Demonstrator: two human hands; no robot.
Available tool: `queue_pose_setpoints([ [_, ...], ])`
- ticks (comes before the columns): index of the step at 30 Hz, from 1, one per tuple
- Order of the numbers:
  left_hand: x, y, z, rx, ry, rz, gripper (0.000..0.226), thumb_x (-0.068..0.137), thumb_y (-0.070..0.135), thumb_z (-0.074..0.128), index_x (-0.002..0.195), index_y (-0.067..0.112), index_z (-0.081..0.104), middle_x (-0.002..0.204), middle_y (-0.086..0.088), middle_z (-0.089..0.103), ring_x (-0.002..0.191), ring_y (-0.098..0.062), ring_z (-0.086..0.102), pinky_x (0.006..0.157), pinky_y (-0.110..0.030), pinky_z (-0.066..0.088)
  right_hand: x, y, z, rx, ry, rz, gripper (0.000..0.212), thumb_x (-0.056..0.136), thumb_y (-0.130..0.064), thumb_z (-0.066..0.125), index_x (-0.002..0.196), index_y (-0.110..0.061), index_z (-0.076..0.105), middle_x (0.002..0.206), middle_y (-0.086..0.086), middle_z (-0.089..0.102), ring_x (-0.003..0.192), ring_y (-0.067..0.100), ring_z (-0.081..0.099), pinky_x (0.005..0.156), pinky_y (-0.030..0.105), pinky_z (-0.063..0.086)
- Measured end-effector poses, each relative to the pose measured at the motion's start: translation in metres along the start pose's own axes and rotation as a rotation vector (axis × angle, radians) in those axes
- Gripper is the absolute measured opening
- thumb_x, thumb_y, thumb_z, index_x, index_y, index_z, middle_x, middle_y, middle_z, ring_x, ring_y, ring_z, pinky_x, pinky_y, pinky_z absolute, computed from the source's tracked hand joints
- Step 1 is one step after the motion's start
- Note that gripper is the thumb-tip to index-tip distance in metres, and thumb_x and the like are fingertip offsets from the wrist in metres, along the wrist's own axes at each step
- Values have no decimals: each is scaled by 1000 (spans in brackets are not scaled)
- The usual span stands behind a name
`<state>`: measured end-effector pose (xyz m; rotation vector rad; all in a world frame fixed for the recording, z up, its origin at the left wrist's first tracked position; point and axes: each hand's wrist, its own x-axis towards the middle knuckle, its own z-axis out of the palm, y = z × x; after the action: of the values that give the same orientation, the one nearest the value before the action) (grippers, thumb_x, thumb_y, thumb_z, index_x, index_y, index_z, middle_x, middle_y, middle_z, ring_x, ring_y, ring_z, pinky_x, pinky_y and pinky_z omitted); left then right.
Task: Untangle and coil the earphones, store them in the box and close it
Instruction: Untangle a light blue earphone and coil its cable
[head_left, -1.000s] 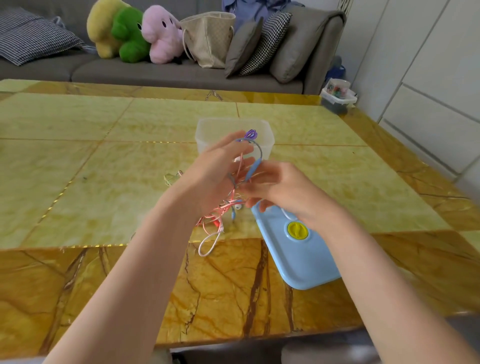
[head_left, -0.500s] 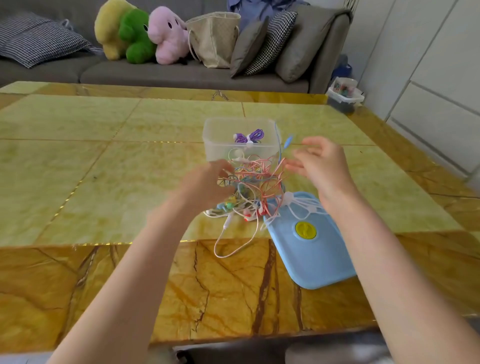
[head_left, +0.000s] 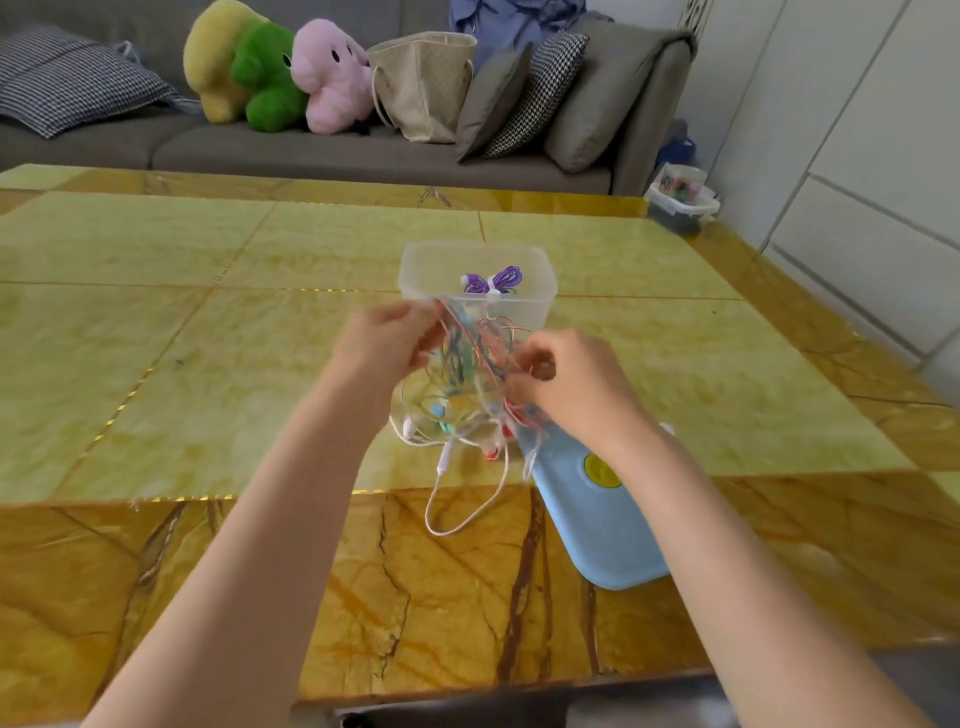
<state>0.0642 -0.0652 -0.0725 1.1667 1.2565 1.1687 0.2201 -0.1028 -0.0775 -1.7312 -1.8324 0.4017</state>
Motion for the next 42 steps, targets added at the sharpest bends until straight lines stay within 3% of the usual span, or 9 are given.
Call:
queue_pose_setpoints([
  [4, -8, 35, -11, -436, -17, 121, 16, 95, 18, 51, 82, 19, 59, 77, 7, 62, 75, -8, 58, 70, -18, 48, 4, -16, -7, 323, 244, -111, 8, 80, -6, 71, 87, -3, 71, 78, 3, 68, 70, 12, 62, 69, 19, 49],
  [9, -10, 36, -16, -421, -47, 155, 24, 91, -2, 49, 80, 16, 61, 78, 4, 61, 80, -10, 55, 87, -22, 46, 2, -12, 15, 31, -270, 13, 17, 85, -11, 61, 98, -10, 72, 101, 8, 70, 84, 21, 64, 72, 28, 51],
  [11, -10, 35, -18, -379, -38, 116, 28, 85, -3, 45, 71, 15, 63, 72, 5, 62, 75, -10, 53, 85, -22, 43, 3, -5, 15, -122, -238, 88, 21, 87, -10, 55, 98, -2, 70, 103, 15, 69, 87, 28, 63, 76, 36, 50],
  [16, -14, 35, -15, -83, -206, 115, 21, 74, 27, 53, 59, 18, 63, 79, 2, 70, 74, -9, 59, 83, -27, 40, 6, -13, -13, 316, 119, -32, 19, 89, -6, 56, 99, -18, 67, 91, -5, 67, 62, 23, 62, 67, 32, 53],
  [21, -21, 21, 0, 623, -343, 299, 12, 87, 19, 63, 80, 22, 72, 79, 2, 68, 68, -1, 56, 65, -13, 41, 3, -9, -14, 158, -209, -5, 47, 84, 10, 42, 109, -23, 65, 112, -1, 66, 70, 16, 59, 59, 20, 50],
  [25, -11, 20, -18, 498, -84, 304, 22, 88, 15, 61, 75, 31, 67, 80, 0, 68, 71, -21, 56, 59, -20, 42, 0, 1, -24, 11, -234, 173, 48, 83, 7, 34, 86, -26, 70, 88, 3, 66, 74, 26, 59, 75, 37, 52],
  [30, -5, 1, -8, 660, -196, 224, 16, 84, 14, 66, 97, 23, 65, 107, -2, 63, 92, -18, 54, 82, -28, 43, 3, -3, -19, 173, 20, 88, 40, 84, 5, 44, 74, -25, 68, 82, 6, 72, 75, 27, 66, 76, 40, 55],
  [37, -12, -13, 12, 926, -192, 308, 44, 79, 8, 69, 120, 17, 58, 116, -11, 53, 103, -28, 56, 84, -33, 46, 3, -6, 13, 41, -213, 39, 25, 84, -16, 67, 108, -9, 65, 98, 1, 67, 86, 16, 59, 71, 21, 43],
  [42, -13, -12, 8, 994, -35, 397, 29, 83, 5, 58, 109, 16, 64, 106, -7, 62, 99, -26, 58, 74, -28, 39, 7, -1, 5, 114, -26, 66, 18, 87, -14, 63, 69, -13, 66, 52, -5, 55, 42, 4, 51, 45, 14, 36],
])
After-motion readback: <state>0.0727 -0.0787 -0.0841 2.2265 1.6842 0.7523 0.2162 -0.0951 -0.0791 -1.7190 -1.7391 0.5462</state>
